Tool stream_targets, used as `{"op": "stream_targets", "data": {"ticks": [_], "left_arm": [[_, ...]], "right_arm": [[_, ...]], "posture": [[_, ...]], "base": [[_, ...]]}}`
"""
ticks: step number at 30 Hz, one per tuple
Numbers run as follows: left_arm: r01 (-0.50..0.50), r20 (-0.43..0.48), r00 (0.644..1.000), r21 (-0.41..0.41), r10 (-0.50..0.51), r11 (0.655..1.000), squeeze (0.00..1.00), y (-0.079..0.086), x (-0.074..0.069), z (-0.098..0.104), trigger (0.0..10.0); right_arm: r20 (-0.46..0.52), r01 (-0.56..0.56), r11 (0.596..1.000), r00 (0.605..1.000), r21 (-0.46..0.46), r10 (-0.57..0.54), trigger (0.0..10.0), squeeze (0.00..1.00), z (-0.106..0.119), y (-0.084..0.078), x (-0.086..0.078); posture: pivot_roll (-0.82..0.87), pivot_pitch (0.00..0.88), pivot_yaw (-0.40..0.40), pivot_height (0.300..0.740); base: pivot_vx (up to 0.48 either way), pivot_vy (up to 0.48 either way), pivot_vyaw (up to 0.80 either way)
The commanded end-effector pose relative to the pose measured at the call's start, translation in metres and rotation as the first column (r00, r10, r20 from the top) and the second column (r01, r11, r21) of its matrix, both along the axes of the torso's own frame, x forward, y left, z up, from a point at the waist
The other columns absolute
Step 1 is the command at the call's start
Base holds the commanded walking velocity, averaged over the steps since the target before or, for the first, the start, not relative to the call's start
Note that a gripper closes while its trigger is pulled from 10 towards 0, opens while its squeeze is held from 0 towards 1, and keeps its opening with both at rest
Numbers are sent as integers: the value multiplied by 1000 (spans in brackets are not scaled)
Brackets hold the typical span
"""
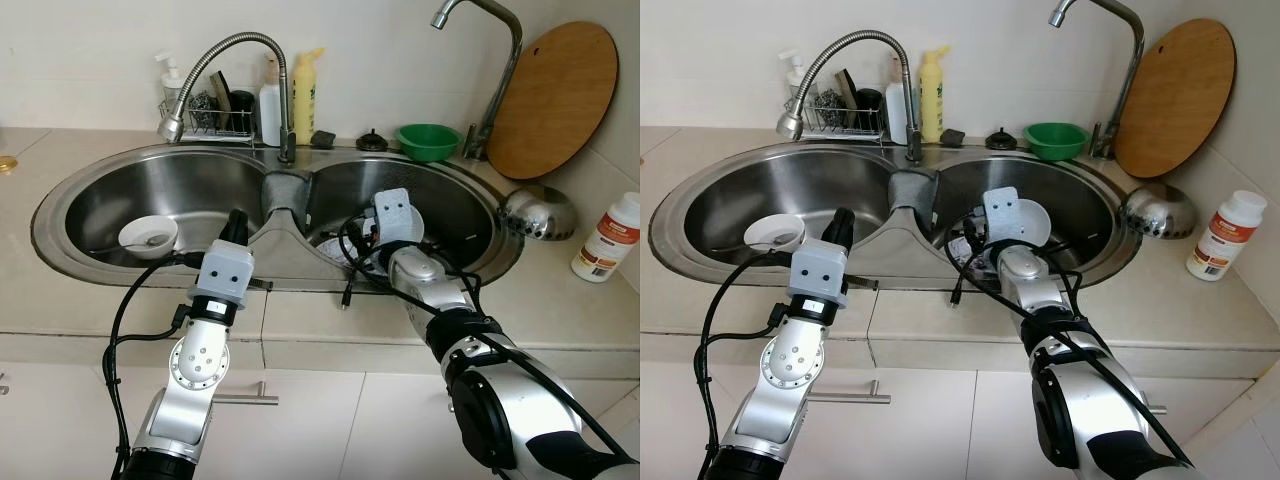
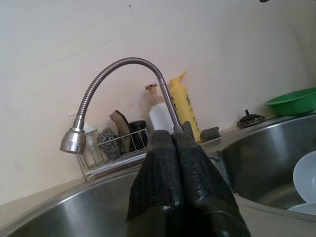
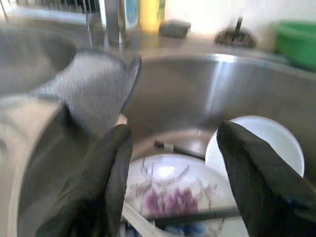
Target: Kitchen organization
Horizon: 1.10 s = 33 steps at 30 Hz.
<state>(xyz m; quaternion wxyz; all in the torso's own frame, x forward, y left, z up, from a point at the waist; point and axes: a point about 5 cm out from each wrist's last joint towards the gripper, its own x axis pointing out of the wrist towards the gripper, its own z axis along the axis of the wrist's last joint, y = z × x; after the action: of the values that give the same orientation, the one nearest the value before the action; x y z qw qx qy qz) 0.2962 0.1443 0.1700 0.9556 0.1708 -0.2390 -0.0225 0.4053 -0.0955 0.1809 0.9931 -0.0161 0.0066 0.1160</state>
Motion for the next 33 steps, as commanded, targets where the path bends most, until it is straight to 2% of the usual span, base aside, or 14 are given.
{"op": "stream_targets", "data": {"ticks": [1,5,7,10,13,14,15,24,33], "left_arm": [[18,7,1000,1,-18,1000,0,-3,-2,2,10000],[19,-5,1000,-2,-19,1000,0,-3,-3,1,10000],[18,-7,1000,-2,-18,1000,0,-3,-3,0,10000],[13,-6,1000,-22,-13,1000,0,-1,-5,1,10000],[14,1,1000,-24,-14,1000,0,-1,-6,2,10000],[21,13,1000,-15,-21,1000,0,-2,-7,4,10000],[24,21,999,-14,-24,1000,0,-2,-7,5,10000],[34,31,999,-20,-33,999,0,-4,-7,8,10000],[43,76,996,1,-43,999,0,-6,-10,17,10000]], "right_arm": [[80,20,998,996,58,-24,10000,1000,13,-4,1],[223,2,991,974,133,-32,10000,1000,24,-7,-7],[243,-6,989,969,147,-30,10000,1000,25,-7,-10],[318,11,989,946,149,-58,10000,1000,24,-8,-22],[336,22,983,938,180,-82,10000,1000,21,-8,-29],[353,18,982,932,186,-84,10000,776,21,-6,-33],[369,8,983,926,183,-76,10000,0,21,-3,-37],[423,-6,985,904,170,-67,10000,0,25,3,-51],[532,29,981,837,190,-127,10000,0,48,-1,-62]], "posture": [[8,0,-36,740],[3,0,-37,740],[2,0,-36,740],[-3,0,-31,740],[-7,0,-28,740],[-11,0,-26,740],[-14,0,-24,740],[-17,0,-22,740],[-13,0,-27,740]], "base": [[0,0,0],[0,0,0],[0,0,0],[0,0,0],[0,0,0],[0,0,0],[0,0,0],[0,0,0],[0,474,0]]}}
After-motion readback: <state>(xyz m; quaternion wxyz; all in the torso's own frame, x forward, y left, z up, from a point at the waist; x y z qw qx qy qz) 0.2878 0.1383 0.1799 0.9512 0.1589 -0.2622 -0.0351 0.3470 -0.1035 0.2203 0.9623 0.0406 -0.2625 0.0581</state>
